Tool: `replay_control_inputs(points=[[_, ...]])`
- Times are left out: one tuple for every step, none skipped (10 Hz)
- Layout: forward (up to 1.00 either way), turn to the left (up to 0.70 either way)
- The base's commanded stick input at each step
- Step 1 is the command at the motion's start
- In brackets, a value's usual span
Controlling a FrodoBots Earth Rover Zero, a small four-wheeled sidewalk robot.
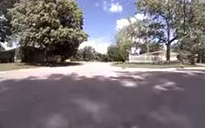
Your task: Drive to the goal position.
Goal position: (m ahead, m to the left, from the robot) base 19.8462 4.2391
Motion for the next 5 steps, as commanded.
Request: replay_control_inputs(points=[[0.85,0.00],[0.85,0.00],[0.85,0.00],[0.85,0.00],[0.85,0.00]])
